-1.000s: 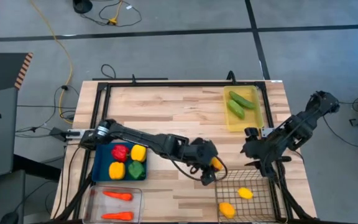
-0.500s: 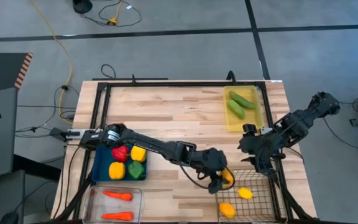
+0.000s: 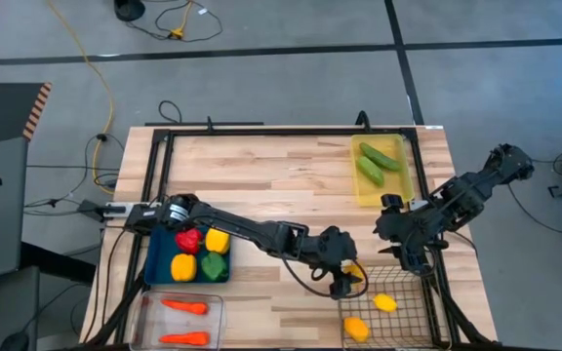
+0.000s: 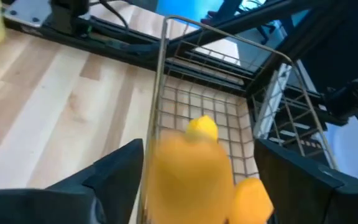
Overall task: Sort produce into baskets
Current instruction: Put the yellow mango into the wire basket, then return to Home Position
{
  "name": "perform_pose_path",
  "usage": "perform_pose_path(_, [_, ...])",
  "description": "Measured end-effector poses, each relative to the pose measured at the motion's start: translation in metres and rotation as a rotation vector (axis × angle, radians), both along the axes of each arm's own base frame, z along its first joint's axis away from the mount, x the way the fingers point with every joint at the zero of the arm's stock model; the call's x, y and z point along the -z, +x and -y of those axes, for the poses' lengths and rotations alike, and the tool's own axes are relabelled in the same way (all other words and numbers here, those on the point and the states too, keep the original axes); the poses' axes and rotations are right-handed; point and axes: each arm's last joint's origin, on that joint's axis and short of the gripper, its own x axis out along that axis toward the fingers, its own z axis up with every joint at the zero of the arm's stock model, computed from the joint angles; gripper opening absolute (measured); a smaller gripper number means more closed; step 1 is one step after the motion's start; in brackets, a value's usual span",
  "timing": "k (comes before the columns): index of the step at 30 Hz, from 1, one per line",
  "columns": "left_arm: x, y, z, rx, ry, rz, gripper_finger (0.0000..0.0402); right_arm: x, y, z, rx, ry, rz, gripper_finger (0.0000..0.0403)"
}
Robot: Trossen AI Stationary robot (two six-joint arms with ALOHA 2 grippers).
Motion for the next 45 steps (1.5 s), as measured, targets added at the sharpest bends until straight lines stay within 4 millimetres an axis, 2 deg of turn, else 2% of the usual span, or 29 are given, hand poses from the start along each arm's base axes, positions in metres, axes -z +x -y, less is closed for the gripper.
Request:
perform_pose_path(4, [0.000, 0.001, -0.003, -0.002, 0.016, 0.004, 0.0308, 0.000, 0.000, 0.000, 0.000, 0.000, 0.000, 0.0268])
perform_pose_path(10, [-0.005, -0.001, -0.012, 0.074, 0.014, -0.011, 0.0309, 0.000, 0.000, 0.000, 0.000, 0.000, 0.000, 0.0268])
perform_pose_path(12, [-0.016, -0.005, -0.020, 0.075, 0.013, -0.007, 0.0301, 0.000, 0.000, 0.000, -0.012, -0.018, 0.010, 0.0268])
perform_pose_path(17, [-0.065, -0.025, -0.048, 0.051, 0.127, 0.066, 0.0247, -0.001, 0.006, 0.009, 0.017, -0.093, 0.056, 0.0268])
perform_pose_path(21, [-0.108, -0.054, -0.072, -0.021, 0.275, 0.084, 0.0182, -0.003, 0.014, 0.020, 0.048, -0.130, 0.092, 0.0268])
perform_pose_path(25, [-0.157, -0.098, -0.094, -0.097, 0.406, 0.103, 0.0113, -0.007, 0.024, 0.029, 0.055, -0.146, 0.157, 0.0268])
perform_pose_path(31, [-0.212, -0.167, -0.109, -0.198, 0.505, 0.122, 0.0017, -0.011, 0.033, 0.046, 0.054, -0.206, 0.218, 0.0245])
perform_pose_path(33, [-0.224, -0.192, -0.112, -0.224, 0.527, 0.103, 0.0006, -0.012, 0.034, 0.053, 0.062, -0.229, 0.218, 0.0225])
perform_pose_path(35, [-0.230, -0.212, -0.113, -0.239, 0.540, 0.090, 0.0006, -0.014, 0.031, 0.061, 0.077, -0.246, 0.221, 0.0198])
perform_pose_path(38, [-0.221, -0.233, -0.108, -0.227, 0.561, 0.056, 0.0003, -0.011, 0.023, 0.070, 0.079, -0.276, 0.234, 0.0145])
perform_pose_path(42, [-0.193, -0.258, -0.100, -0.220, 0.565, 0.061, 0.0001, 0.004, 0.006, 0.083, 0.133, -0.283, 0.259, 0.0068])
perform_pose_path(45, [-0.162, -0.276, -0.097, -0.233, 0.562, 0.129, 0.0001, 0.021, -0.006, 0.089, 0.197, -0.257, 0.344, 0.0022])
